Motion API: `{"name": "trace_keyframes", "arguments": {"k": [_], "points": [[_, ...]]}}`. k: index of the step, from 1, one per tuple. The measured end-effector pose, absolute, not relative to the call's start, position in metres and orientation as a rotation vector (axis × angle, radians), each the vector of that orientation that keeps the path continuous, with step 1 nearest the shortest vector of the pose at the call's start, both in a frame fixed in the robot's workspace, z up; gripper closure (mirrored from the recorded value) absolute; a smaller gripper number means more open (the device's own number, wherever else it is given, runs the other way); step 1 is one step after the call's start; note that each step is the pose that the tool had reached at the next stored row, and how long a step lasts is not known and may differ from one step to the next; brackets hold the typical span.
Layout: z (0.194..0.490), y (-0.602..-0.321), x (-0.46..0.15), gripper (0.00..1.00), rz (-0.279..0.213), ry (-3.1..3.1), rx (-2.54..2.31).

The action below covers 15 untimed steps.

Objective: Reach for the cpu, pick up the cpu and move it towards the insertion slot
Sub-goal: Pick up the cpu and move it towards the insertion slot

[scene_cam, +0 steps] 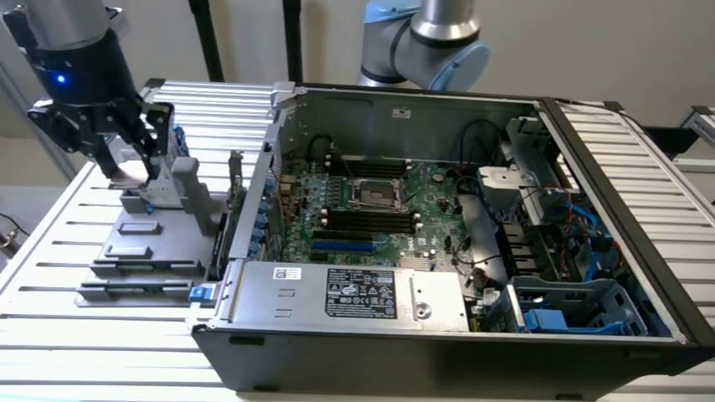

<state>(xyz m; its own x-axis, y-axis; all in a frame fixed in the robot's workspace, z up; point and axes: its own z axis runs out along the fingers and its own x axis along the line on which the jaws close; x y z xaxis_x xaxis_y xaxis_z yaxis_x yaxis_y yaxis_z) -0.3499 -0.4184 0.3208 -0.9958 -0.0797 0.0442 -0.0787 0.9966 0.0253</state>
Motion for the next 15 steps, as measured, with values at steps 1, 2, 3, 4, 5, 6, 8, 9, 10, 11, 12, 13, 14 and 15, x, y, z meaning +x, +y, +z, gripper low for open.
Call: {"name": "trace_keyframes", "arguments": {"k": [1, 2, 3, 4, 5, 6, 8, 9, 10, 11, 12, 13, 14, 15], "points": [[0.325, -0.418, -0.346, 0.45, -0.037, -3.094, 0.123], [0.329, -0.418, -0.342, 0.45, -0.037, -3.094, 0.123], [0.332, -0.418, -0.337, 0.45, -0.037, -3.094, 0.123], [0.335, -0.418, -0.333, 0.45, -0.037, -3.094, 0.123], [0.338, -0.418, -0.328, 0.45, -0.038, -3.094, 0.123], [0.341, -0.418, -0.324, 0.45, -0.039, -3.094, 0.123], [0.347, -0.418, -0.314, 0.45, -0.040, -3.094, 0.123], [0.349, -0.418, -0.310, 0.45, -0.042, -3.094, 0.123], [0.352, -0.418, -0.305, 0.45, -0.043, -3.094, 0.123], [0.354, -0.418, -0.301, 0.45, -0.045, -3.094, 0.123], [0.357, -0.418, -0.296, 0.45, -0.047, -3.094, 0.123], [0.359, -0.418, -0.292, 0.45, -0.049, -3.094, 0.123], [0.362, -0.418, -0.287, 0.45, -0.050, -3.094, 0.123], [0.364, -0.418, -0.282, 0.45, -0.052, -3.094, 0.123]]}}
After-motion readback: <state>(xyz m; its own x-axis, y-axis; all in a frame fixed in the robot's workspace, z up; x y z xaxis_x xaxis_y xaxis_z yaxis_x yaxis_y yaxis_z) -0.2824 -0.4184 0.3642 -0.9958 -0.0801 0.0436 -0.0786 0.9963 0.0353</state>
